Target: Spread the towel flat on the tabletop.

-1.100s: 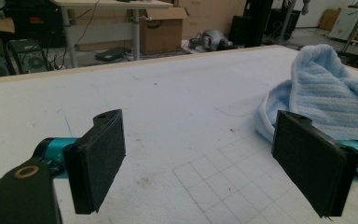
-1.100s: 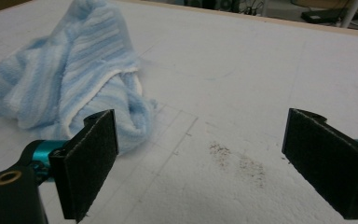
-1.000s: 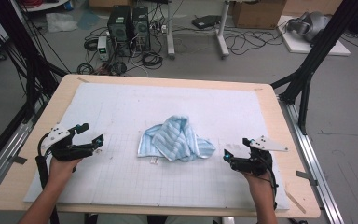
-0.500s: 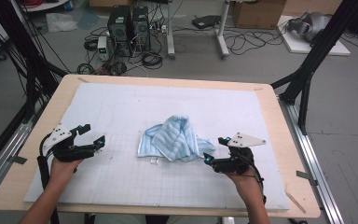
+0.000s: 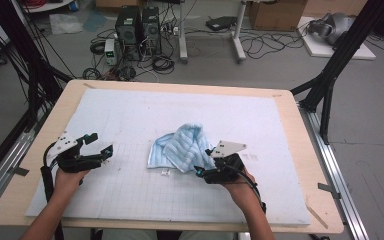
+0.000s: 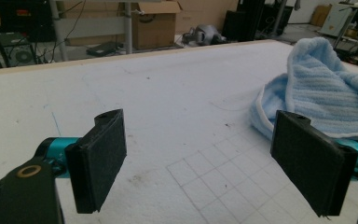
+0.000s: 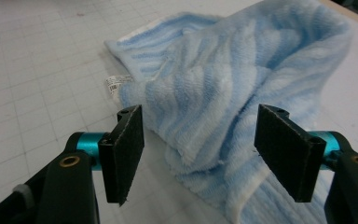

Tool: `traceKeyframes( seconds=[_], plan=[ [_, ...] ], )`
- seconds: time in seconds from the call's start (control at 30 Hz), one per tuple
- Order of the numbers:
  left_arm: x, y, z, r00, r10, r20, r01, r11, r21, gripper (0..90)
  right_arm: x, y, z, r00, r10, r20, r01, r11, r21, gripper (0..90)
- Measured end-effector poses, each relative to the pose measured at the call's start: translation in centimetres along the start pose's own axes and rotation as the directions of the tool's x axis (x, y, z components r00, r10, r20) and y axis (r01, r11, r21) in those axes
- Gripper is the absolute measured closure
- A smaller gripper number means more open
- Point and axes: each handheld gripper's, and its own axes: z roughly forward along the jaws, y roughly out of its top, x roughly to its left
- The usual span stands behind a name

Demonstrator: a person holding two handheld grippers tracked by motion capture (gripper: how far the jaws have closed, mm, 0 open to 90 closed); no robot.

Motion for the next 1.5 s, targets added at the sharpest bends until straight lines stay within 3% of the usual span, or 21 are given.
traceKeyframes(
  seconds=[0.13,0.23,0.27,0.4,0.47,0.53,0.63,0.67,0.7,0.77,0.87,0.93,1.03,1.13,1.2,1.27,1.33,1.4,1.47,1.5],
  plan=[
    [0.0,0.0,0.2,1.0000,-0.001,0.003,0.001,1.0000,0.001,18.7,-0.2,0.2,1.9,0.9999,-0.010,-0.001,0.011,0.999,0.050,35.2],
    [0.0,0.0,0.2,1.0000,-0.001,0.003,0.001,1.0000,0.004,18.7,-0.3,0.1,3.8,0.9981,-0.041,0.046,0.034,0.988,0.148,40.9],
    [0.0,0.0,0.2,1.0000,-0.001,0.003,0.001,1.0000,0.005,18.7,-0.4,0.1,4.2,0.9971,-0.049,0.058,0.040,0.987,0.155,43.0],
    [0.1,-0.1,0.2,1.0000,-0.007,-0.003,0.007,1.0000,0.004,18.9,-0.9,0.5,4.8,0.9992,-0.005,0.041,0.000,0.992,0.129,66.7],
    [0.2,0.0,0.1,0.9999,-0.008,-0.006,0.008,1.0000,0.005,19.0,-1.0,0.9,4.6,1.0000,0.005,0.005,-0.006,0.995,0.097,75.0],
    [0.4,0.0,0.0,0.9998,-0.011,-0.015,0.011,0.9999,-0.001,19.1,-0.9,1.2,4.2,0.9963,0.031,-0.080,-0.027,0.998,0.050,76.6],
    [0.5,0.1,-0.1,0.9996,-0.018,-0.022,0.018,0.9998,-0.003,19.2,-0.5,1.9,3.8,0.9707,0.048,-0.235,-0.058,0.998,-0.035,77.2],
    [0.7,0.1,-0.3,0.9992,-0.024,-0.032,0.024,0.9997,-0.006,19.2,-0.3,2.3,3.6,0.9566,0.040,-0.289,-0.062,0.996,-0.069,77.5],
    [0.8,0.1,-0.3,0.9992,-0.025,-0.032,0.024,0.9997,-0.007,19.2,-0.1,2.6,3.4,0.9470,0.032,-0.320,-0.064,0.994,-0.092,77.5],
    [0.8,0.1,-0.4,0.9990,-0.026,-0.036,0.026,0.9996,-0.009,19.2,-0.2,3.0,3.2,0.9391,0.031,-0.342,-0.076,0.990,-0.120,77.5],
    [0.8,0.1,-0.3,0.9990,-0.025,-0.037,0.024,0.9997,-0.004,19.3,-1.1,3.2,2.7,0.9642,0.057,-0.259,-0.093,0.987,-0.128,78.2],
    [0.8,0.1,-0.3,0.9989,-0.029,-0.036,0.028,0.9996,-0.005,19.3,-2.1,3.3,2.7,0.9833,0.091,-0.158,-0.109,0.988,-0.110,78.2],
    [0.7,0.1,-0.2,0.9991,-0.024,-0.034,0.024,0.9997,-0.001,19.4,-3.4,3.4,2.9,0.9875,0.139,-0.075,-0.147,0.983,-0.113,78.3],
    [0.7,0.1,-0.1,0.9993,-0.021,-0.032,0.021,0.9998,0.002,19.6,-4.6,3.9,3.4,0.9833,0.179,0.033,-0.174,0.978,-0.115,78.2],
    [0.6,0.0,0.0,0.9993,-0.023,-0.029,0.023,0.9997,0.002,19.9,-5.2,4.4,3.9,0.9727,0.186,0.139,-0.176,0.981,-0.081,78.4],
    [0.6,0.0,0.0,0.9993,-0.024,-0.028,0.024,0.9997,0.004,20.2,-6.0,4.5,4.3,0.9465,0.206,0.249,-0.196,0.979,-0.063,78.4],
    [0.6,0.0,0.0,0.9994,-0.021,-0.028,0.021,0.9998,0.007,20.3,-7.0,4.5,4.7,0.9137,0.229,0.335,-0.223,0.973,-0.057,77.2],
    [0.6,0.0,0.0,0.9994,-0.025,-0.026,0.025,0.9997,0.008,20.3,-7.9,4.1,5.0,0.8857,0.248,0.392,-0.257,0.966,-0.032,72.2],
    [0.6,-0.1,0.1,0.9996,-0.022,-0.021,0.022,0.9996,0.017,20.3,-8.6,3.5,5.1,0.8679,0.283,0.408,-0.302,0.953,-0.020,62.6],
    [0.6,-0.1,0.1,0.9996,-0.021,-0.018,0.022,0.9995,0.022,20.3,-8.8,3.2,4.9,0.8538,0.302,0.424,-0.321,0.947,-0.030,57.1]
  ],
)
